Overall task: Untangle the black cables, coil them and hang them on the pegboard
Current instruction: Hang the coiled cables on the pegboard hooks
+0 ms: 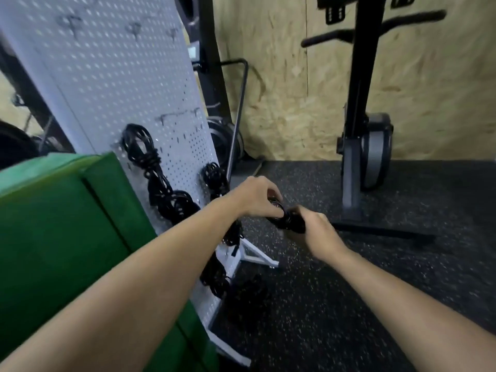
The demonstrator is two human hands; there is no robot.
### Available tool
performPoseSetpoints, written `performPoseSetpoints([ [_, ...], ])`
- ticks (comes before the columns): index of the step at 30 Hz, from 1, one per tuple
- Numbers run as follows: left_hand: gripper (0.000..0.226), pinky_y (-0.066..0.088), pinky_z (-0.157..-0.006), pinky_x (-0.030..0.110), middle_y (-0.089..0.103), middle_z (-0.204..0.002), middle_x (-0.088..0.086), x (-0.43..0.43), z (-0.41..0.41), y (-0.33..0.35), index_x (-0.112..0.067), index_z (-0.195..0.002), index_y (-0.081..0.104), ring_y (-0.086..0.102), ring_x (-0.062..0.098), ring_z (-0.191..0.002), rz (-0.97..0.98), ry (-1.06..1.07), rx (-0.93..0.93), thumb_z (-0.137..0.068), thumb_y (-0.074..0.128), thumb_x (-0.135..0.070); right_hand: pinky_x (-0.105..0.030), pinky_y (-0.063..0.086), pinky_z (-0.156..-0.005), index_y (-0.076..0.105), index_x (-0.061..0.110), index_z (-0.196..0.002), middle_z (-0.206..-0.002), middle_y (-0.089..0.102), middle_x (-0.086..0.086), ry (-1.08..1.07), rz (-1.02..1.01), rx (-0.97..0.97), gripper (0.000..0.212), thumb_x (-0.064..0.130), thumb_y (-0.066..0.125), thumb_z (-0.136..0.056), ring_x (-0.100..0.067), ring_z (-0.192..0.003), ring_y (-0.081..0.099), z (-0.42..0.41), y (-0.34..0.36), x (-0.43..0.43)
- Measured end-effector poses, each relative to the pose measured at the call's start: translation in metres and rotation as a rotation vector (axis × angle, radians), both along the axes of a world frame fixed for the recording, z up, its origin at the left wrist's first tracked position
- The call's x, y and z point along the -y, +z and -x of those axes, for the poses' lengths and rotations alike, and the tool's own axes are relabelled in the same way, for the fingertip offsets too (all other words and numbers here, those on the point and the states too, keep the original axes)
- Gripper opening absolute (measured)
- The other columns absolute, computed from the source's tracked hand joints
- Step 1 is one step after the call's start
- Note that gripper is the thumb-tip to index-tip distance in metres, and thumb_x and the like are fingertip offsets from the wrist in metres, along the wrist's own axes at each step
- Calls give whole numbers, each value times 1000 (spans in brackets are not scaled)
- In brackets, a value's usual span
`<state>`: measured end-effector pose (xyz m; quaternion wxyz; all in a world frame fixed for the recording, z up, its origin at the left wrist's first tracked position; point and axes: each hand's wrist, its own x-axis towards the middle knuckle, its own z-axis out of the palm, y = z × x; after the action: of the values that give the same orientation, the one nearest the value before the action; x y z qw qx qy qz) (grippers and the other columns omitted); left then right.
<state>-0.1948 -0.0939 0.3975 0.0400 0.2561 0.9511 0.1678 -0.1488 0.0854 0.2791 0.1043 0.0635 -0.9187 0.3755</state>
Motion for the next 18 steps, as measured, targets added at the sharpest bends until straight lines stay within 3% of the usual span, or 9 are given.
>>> performPoseSetpoints([
  [3,35,50,-81,14,73,-103,-8,15,-6,51,-23,-115,77,65,4,-89,-19,1,-143,-84,81,-38,-39,53,-80,67,19,-111,-100,74,-1,2,172,-17,30,29,81,-87,-23,-96,70,5,42,18],
  [5,32,44,-73,6,73,-98,-10,26,-13,80,-24,-114,77,61,-4,-80,-31,11,-247,-85,79,-37,-36,52,-79,69,20,-116,-108,76,-4,-8,193,-17,39,35,84,-83,-23,-103,70,10,60,28],
  [9,23,54,-84,21,74,-94,-4,52,-21,134,-17,-110,78,65,11,-85,-40,52,-424,-89,69,-17,-26,42,-79,66,21,-130,-124,73,-5,52,224,-96,52,35,85,-84,-23,-117,66,27,93,47],
  [12,27,42,-72,2,72,-94,-3,72,-17,166,-15,-107,79,64,12,-89,-73,159,-556,-92,59,-6,-9,41,-67,67,19,-130,-116,74,2,94,319,-179,48,34,84,-87,-12,-105,65,42,110,62],
  [14,36,46,-83,9,74,-103,0,86,-8,180,-14,-113,79,66,14,-98,-85,249,-570,-92,54,0,-8,43,-73,65,19,-132,-117,73,4,110,381,-187,51,34,83,-87,-12,-105,65,54,117,76],
  [16,47,49,-98,24,73,-121,8,101,5,187,-10,-127,73,66,21,-114,-2,306,-516,-90,49,5,-23,47,-87,62,19,-135,-124,72,3,124,400,-185,56,38,83,-87,-16,-114,65,67,127,90],
  [18,56,46,-106,31,65,-139,12,115,18,189,-8,-141,63,60,26,-128,125,367,-435,-89,46,7,-28,47,-92,61,18,-135,-126,70,2,129,378,-202,59,41,83,-86,-16,-116,63,79,137,104],
])
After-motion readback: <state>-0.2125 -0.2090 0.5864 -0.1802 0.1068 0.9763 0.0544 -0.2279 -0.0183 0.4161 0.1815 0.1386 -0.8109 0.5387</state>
